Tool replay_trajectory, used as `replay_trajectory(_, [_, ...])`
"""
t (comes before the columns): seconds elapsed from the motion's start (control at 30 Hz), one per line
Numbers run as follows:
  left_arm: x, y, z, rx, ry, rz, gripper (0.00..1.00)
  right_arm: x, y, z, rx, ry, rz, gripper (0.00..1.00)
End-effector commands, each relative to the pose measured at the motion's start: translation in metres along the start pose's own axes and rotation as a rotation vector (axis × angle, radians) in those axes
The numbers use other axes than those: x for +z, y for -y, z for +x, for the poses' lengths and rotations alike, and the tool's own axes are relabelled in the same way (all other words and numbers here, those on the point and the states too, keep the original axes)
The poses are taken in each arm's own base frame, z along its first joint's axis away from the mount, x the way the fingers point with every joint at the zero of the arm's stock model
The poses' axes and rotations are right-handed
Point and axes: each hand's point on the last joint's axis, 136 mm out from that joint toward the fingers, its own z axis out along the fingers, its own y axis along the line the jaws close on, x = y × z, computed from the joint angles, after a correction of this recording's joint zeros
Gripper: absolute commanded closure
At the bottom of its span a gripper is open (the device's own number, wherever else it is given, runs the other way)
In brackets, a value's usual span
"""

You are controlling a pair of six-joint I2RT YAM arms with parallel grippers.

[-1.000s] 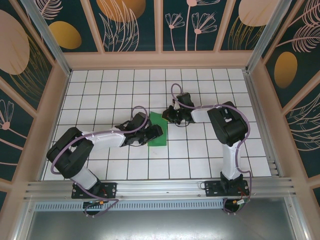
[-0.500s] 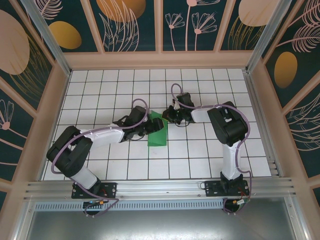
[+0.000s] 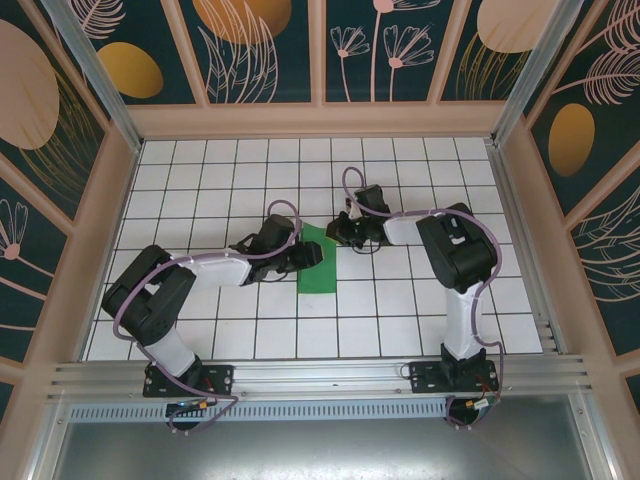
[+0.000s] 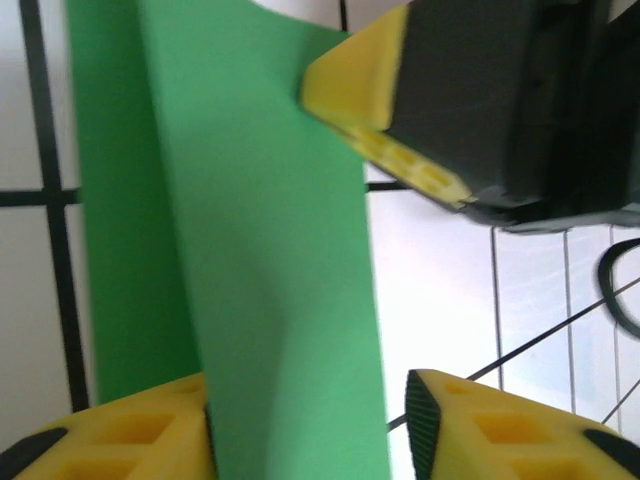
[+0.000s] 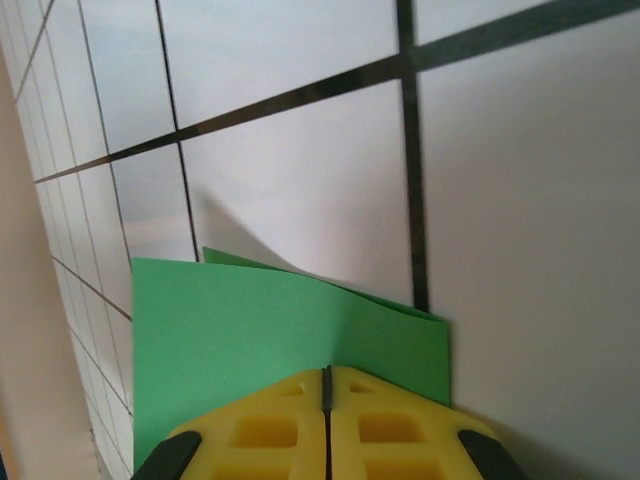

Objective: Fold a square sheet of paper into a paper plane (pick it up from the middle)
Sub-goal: Fold the triangle a second time at the center of the table.

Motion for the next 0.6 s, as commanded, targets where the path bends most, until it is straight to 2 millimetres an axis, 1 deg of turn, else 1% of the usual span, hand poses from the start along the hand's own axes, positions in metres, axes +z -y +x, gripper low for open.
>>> replay_trajectory(0.0, [0.000,-0.007,0.001,-0.025,0.001,-0.011,0.56,-0.021,0.001,-0.003,-0.028,0.000,0.025,0.92])
replay_trajectory(0.1, [0.003,-0.014,0.002,-0.038,-0.007,-0.048,0.62,-0.029,-0.005,-0.012,-0.049,0.031,0.014,0.93])
replay_trajectory(0.2, [0.005,-0.017,0.003,-0.043,-0.010,-0.060,0.67,-0.030,0.001,-0.015,-0.039,0.036,0.022,0.93])
replay_trajectory(0.33, [0.006,-0.020,0.005,-0.048,-0.015,-0.071,0.68,-0.025,0.009,-0.013,-0.026,0.025,0.035,0.94])
replay_trajectory(0.47, [0.006,-0.021,0.006,-0.049,-0.017,-0.074,0.68,-0.019,0.011,-0.014,-0.028,0.012,0.033,0.95])
replay_trajectory(0.57, [0.005,-0.022,0.006,-0.053,-0.016,-0.078,0.71,-0.014,0.013,-0.016,-0.031,0.005,0.038,0.95])
